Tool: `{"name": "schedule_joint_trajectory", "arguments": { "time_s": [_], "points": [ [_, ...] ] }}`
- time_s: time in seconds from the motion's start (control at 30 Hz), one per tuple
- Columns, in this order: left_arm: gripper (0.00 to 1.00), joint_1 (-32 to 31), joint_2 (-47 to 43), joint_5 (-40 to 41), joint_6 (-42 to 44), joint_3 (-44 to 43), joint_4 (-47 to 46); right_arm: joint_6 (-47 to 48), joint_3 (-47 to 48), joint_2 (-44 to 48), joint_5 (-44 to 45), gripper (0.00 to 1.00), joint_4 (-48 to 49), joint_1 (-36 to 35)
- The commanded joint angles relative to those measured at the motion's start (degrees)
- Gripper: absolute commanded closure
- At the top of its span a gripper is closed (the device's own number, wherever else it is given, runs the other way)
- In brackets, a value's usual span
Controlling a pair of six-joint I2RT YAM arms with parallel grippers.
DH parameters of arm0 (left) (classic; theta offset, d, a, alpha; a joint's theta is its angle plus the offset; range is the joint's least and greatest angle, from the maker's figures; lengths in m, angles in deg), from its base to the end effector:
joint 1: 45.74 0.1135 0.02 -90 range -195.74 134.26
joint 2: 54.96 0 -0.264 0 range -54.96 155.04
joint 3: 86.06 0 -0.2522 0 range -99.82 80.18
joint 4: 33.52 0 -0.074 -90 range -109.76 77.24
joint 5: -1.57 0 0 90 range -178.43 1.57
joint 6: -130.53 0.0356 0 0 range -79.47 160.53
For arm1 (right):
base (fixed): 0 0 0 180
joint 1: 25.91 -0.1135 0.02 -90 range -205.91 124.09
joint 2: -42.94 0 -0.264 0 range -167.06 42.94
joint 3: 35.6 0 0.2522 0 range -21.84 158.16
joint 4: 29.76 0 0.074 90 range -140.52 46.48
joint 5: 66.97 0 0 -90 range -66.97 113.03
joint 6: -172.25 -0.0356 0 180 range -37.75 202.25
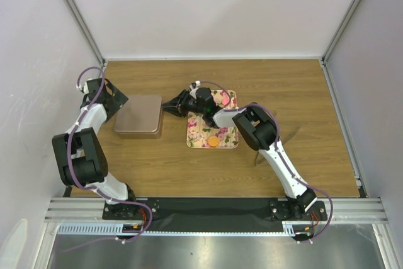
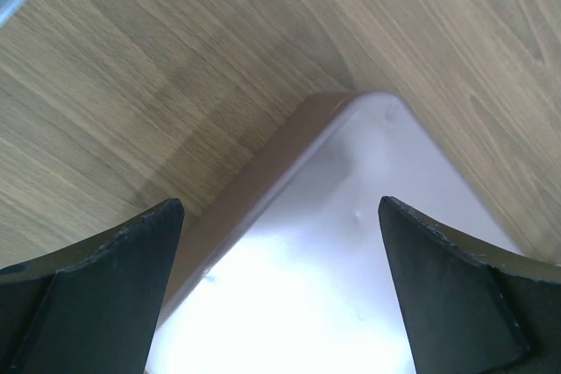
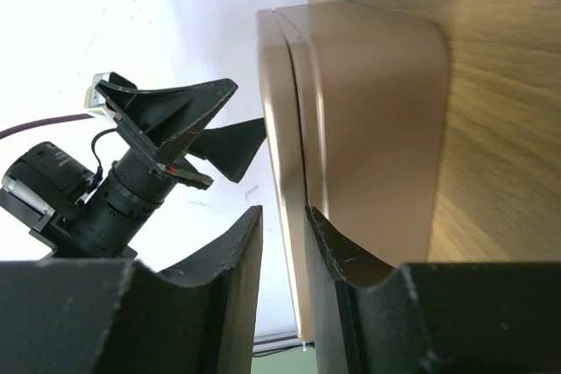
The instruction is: Pack the cookies
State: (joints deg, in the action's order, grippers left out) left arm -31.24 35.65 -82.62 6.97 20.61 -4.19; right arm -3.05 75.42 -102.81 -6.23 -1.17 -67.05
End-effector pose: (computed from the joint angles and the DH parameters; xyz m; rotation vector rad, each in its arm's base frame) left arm 0.3271 0.0883 0.2231 -1.0125 2.1530 -0.0376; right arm 0.4027 0.3749 0.1072 0.3330 2.1302 1.9301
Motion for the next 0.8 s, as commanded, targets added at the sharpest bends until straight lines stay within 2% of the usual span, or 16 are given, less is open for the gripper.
{"name": "schedule_joint_trajectory", "arguments": {
  "time_s": [0.0, 0.23, 0.37, 0.57, 0.77],
  "points": [
    [0.0, -1.1, 1.1, 0.4, 0.0, -1.8, -0.6, 0.6, -1.8, 4.8, -0.7, 0.68, 4.0, 0.9],
    [0.0, -1.7, 1.2, 1.0, 0.2, -1.9, -0.4, 2.0, -3.2, 6.1, -0.9, 0.67, 3.4, 1.0],
    [0.0, -2.2, 1.4, 1.6, 0.7, -2.2, 0.1, 5.9, -1.7, 6.7, -1.1, 0.63, -2.5, 0.6],
    [0.0, -3.0, 2.3, 3.5, 0.9, -3.0, 1.6, 13.4, 0.7, 7.8, -0.5, 0.48, -10.1, -0.6],
    [0.0, -3.6, 2.1, 3.9, 0.8, -3.0, 1.7, 19.9, 2.7, 8.7, 1.0, 0.43, -16.2, -2.0]
  ]
}}
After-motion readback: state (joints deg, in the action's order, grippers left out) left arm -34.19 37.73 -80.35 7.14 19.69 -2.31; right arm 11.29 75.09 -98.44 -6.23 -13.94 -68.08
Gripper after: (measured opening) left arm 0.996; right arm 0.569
